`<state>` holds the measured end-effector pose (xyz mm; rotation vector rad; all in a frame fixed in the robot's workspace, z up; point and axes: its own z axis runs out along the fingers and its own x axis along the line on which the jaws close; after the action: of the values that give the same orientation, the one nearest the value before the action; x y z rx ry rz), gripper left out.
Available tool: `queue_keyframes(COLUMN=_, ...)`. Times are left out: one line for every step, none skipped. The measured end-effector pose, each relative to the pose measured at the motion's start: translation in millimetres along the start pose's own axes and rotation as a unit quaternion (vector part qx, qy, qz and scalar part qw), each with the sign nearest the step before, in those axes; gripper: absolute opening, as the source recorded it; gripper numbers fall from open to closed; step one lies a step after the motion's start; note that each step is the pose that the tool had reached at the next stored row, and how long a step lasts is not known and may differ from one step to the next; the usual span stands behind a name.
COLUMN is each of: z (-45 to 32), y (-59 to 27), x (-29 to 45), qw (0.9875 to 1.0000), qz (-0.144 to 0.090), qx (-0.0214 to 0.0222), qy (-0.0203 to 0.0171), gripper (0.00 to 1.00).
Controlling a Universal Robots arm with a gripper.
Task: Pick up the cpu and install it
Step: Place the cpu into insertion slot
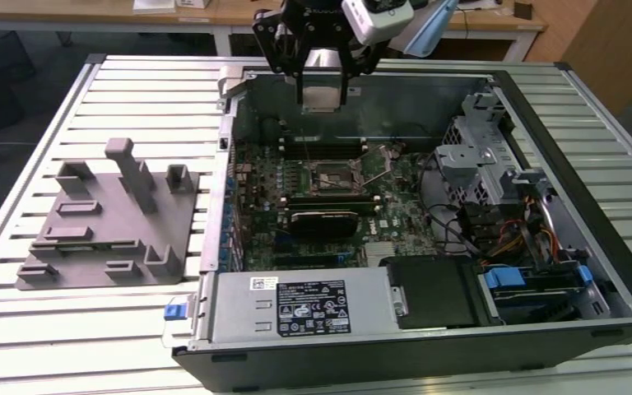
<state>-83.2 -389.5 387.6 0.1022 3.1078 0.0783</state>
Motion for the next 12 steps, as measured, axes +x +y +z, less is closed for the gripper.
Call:
queue_keyframes(z=0.1, y=0.0, x=0.0, qw=1.0, qz=0.008, qx=0.0002, qy=-0.0004, gripper=0.53)
queue_keyframes(z=0.2, y=0.0, x=0.1, qw=0.9999, qz=0.016, qx=0.0005, qy=-0.0008, gripper=0.53)
queue_keyframes(z=0.3, y=0.1, x=0.0, qw=0.9997, qz=0.024, qx=0.0008, qy=-0.0012, gripper=0.53)
queue_keyframes(z=0.5, y=0.2, x=0.1, qw=0.9995, qz=0.031, qx=0.0009, qy=-0.0016, gripper=0.53)
queue_keyframes(z=0.6, y=0.3, x=0.1, qw=0.9993, qz=0.038, qx=0.0012, qy=-0.0019, gripper=0.53)
queue_keyframes(z=0.8, y=0.3, x=0.1, qw=0.9989, qz=0.046, qx=0.0014, qy=-0.0023, gripper=0.53)
queue_keyframes(z=1.0, y=0.3, x=0.1, qw=0.9986, qz=0.053, qx=0.0016, qy=-0.0027, gripper=0.53)
queue_keyframes(z=1.1, y=0.4, x=0.1, qw=0.9981, qz=0.061, qx=0.0018, qy=-0.0031, gripper=0.53)
queue_keyframes(z=1.2, y=0.4, x=0.1, qw=0.9976, qz=0.069, qx=0.0021, qy=-0.0035, gripper=0.53)
queue_keyframes(z=1.4, y=0.5, x=0.1, qw=0.997, qz=0.077, qx=0.0023, qy=-0.0039, gripper=0.53)
queue_keyframes(z=1.6, y=0.5, x=0.1, qw=0.9964, qz=0.085, qx=0.0025, qy=-0.0043, gripper=0.53)
queue_keyframes(z=1.7, y=0.5, x=0.1, qw=0.9957, qz=0.092, qx=0.0027, qy=-0.0047, gripper=0.53)
